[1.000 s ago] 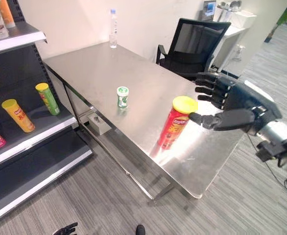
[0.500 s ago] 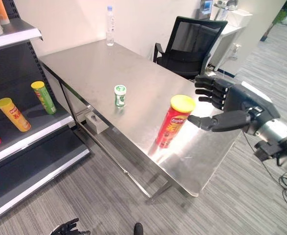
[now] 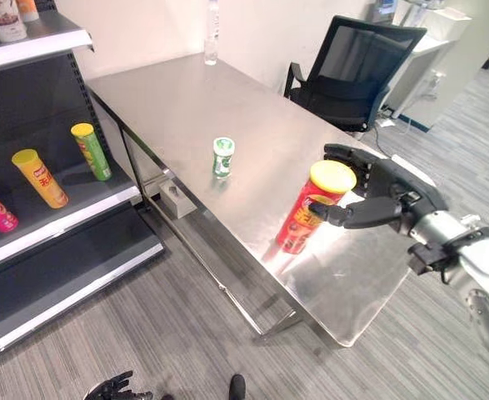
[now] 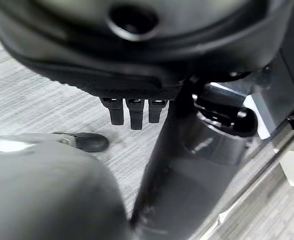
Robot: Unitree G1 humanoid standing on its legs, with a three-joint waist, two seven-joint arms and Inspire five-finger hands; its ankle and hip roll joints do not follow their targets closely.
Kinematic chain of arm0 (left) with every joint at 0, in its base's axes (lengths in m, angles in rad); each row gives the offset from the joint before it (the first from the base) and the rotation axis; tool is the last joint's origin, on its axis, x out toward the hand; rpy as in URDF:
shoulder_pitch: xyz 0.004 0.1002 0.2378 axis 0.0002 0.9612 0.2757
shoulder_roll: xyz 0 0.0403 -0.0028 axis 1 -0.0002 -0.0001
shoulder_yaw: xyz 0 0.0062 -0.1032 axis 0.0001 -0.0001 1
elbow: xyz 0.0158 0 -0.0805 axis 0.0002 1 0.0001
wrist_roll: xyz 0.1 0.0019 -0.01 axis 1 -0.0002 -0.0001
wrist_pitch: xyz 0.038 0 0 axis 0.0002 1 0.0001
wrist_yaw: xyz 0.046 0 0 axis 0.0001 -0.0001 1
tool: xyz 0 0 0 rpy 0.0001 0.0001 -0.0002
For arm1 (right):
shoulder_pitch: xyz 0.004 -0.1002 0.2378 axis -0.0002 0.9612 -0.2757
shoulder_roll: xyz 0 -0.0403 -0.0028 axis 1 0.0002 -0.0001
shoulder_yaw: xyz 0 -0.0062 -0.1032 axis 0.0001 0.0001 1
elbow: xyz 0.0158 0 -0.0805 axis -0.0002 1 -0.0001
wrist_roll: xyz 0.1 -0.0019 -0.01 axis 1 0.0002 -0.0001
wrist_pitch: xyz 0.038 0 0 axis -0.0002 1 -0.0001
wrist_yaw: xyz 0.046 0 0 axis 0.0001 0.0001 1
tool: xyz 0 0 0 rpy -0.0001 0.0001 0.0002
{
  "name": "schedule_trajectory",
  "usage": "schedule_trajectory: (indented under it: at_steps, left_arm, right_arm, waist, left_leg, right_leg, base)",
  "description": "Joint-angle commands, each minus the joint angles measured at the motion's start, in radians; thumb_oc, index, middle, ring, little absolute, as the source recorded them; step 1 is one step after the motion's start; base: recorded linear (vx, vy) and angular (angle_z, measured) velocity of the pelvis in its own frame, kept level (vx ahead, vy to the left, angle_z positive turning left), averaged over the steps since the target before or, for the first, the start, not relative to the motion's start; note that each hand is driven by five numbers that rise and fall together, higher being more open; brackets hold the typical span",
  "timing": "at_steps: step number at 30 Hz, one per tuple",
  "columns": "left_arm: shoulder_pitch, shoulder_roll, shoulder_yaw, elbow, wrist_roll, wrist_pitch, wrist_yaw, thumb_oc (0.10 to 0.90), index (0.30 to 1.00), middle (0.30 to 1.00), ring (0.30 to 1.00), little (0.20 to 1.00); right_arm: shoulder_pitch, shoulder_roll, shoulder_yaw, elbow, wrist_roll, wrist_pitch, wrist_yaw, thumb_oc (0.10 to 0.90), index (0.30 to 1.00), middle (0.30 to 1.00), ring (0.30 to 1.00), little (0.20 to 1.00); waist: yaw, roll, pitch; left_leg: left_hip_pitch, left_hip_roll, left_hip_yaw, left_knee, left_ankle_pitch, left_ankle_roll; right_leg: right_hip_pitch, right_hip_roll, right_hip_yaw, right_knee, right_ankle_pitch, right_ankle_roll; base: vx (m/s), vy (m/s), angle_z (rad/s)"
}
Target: Put the goods on the table back onto the shelves and tidy them up.
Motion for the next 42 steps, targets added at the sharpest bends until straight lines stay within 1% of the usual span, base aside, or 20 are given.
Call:
schedule_trajectory:
  at_steps: [1,5,9,19,26,29,30,31,32,33,42]
  left_arm:
    - [-0.034,0.025,-0.026,0.024,-0.013,-0.032,-0.014,0.800,0.900,0.900,0.900,0.900]
    - [-0.034,0.024,-0.030,0.026,-0.012,-0.030,-0.013,0.800,0.900,0.900,0.900,0.900]
    - [-0.037,0.024,-0.036,0.027,-0.013,-0.029,-0.008,0.800,0.900,0.900,0.900,0.900]
    - [-0.033,0.027,-0.040,0.028,-0.009,-0.027,-0.016,0.800,0.900,0.900,0.900,0.900]
    - [-0.032,0.028,-0.042,0.027,-0.009,-0.025,-0.018,0.800,0.900,0.900,0.900,0.900]
    - [-0.031,0.029,-0.044,0.029,-0.008,-0.023,-0.019,0.800,0.900,0.900,0.900,0.900]
    - [-0.031,0.030,-0.043,0.032,-0.008,-0.022,-0.019,0.800,0.900,0.900,0.900,0.900]
    - [-0.031,0.030,-0.043,0.034,-0.008,-0.021,-0.020,0.800,0.900,0.900,0.900,0.900]
    - [-0.031,0.030,-0.042,0.034,-0.008,-0.021,-0.020,0.800,0.900,0.900,0.900,0.900]
    - [-0.030,0.030,-0.039,0.036,-0.012,-0.020,-0.016,0.800,0.900,0.900,0.900,0.900]
    - [-0.031,0.032,-0.031,0.038,-0.012,-0.017,-0.011,0.800,0.900,0.900,0.900,0.900]
  right_arm:
    - [-0.136,0.003,-0.058,0.035,0.044,-0.067,-0.023,0.800,0.900,0.900,0.900,0.900]
    - [-0.157,0.019,-0.042,0.055,0.026,-0.071,-0.040,0.800,0.900,0.900,0.900,0.900]
    - [-0.189,0.049,-0.027,0.069,0.037,-0.079,-0.055,0.800,0.900,0.900,0.900,0.900]
    - [-0.221,0.054,0.022,0.066,0.065,-0.070,-0.033,0.800,0.900,0.900,0.900,0.900]
    - [-0.241,0.056,0.044,0.068,0.059,-0.071,-0.039,0.800,0.900,0.900,0.900,0.900]
    - [-0.255,0.069,0.062,0.073,0.056,-0.068,-0.041,0.800,0.900,0.900,0.900,0.900]
    - [-0.257,0.074,0.063,0.072,0.057,-0.068,-0.042,0.750,0.825,0.825,0.825,0.825]
    - [-0.260,0.081,0.065,0.073,0.055,-0.070,-0.045,0.718,0.778,0.778,0.778,0.778]
    - [-0.260,0.081,0.065,0.073,0.055,-0.070,-0.045,0.565,0.547,0.547,0.547,0.547]
    - [-0.269,0.097,0.066,0.070,0.052,-0.075,-0.056,0.400,0.300,0.300,0.300,0.300]
    - [-0.277,0.128,0.077,0.063,0.030,-0.075,-0.066,0.400,0.300,0.300,0.300,0.300]
  waist:
    - [0.034,-0.041,-0.040]
    - [0.039,-0.040,-0.041]
    - [0.043,-0.039,-0.042]
    - [0.057,-0.044,-0.042]
    - [0.064,-0.046,-0.041]
    - [0.068,-0.047,-0.040]
    - [0.069,-0.047,-0.041]
    - [0.070,-0.047,-0.041]
    - [0.070,-0.047,-0.041]
    - [0.074,-0.048,-0.039]
    - [0.082,-0.047,-0.036]
  left_leg:
    - [-0.023,0.031,0.064,0.010,-0.019,-0.068]
    - [-0.022,0.029,0.060,0.010,-0.020,-0.066]
    - [-0.022,0.028,0.056,0.010,-0.020,-0.065]
    - [-0.025,0.028,0.044,0.010,-0.020,-0.066]
    - [-0.027,0.027,0.040,0.010,-0.019,-0.066]
    - [-0.029,0.027,0.035,0.010,-0.018,-0.066]
    - [-0.030,0.026,0.033,0.010,-0.018,-0.066]
    - [-0.030,0.026,0.032,0.010,-0.019,-0.066]
    - [-0.030,0.026,0.032,0.010,-0.019,-0.066]
    - [-0.030,0.025,0.030,0.010,-0.019,-0.065]
    - [-0.032,0.025,0.022,0.010,-0.018,-0.064]
  right_leg:
    - [0.068,-0.054,-0.006,0.013,-0.095,0.108]
    - [0.073,-0.056,-0.013,0.013,-0.096,0.108]
    - [0.076,-0.058,-0.019,0.013,-0.097,0.108]
    - [0.082,-0.058,-0.028,0.013,-0.101,0.107]
    - [0.083,-0.059,-0.033,0.013,-0.102,0.107]
    - [0.083,-0.059,-0.039,0.013,-0.102,0.106]
    - [0.083,-0.060,-0.042,0.013,-0.103,0.106]
    - [0.084,-0.060,-0.043,0.013,-0.104,0.106]
    - [0.084,-0.060,-0.043,0.013,-0.104,0.106]
    - [0.084,-0.061,-0.044,0.013,-0.104,0.106]
    - [0.087,-0.061,-0.053,0.013,-0.108,0.103]
  base:
    - [0.01,-0.008,0.13]
    - [0.00,-0.003,0.04]
    - [0.00,0.000,0.00]
    - [0.00,0.000,0.02]
    - [0.00,0.000,0.07]
    - [0.00,0.000,0.00]
    - [0.00,0.000,0.00]
    - [0.00,0.000,0.00]
    - [0.00,0.000,0.00]
    - [0.00,0.000,0.00]
    - [0.00,-0.003,0.04]
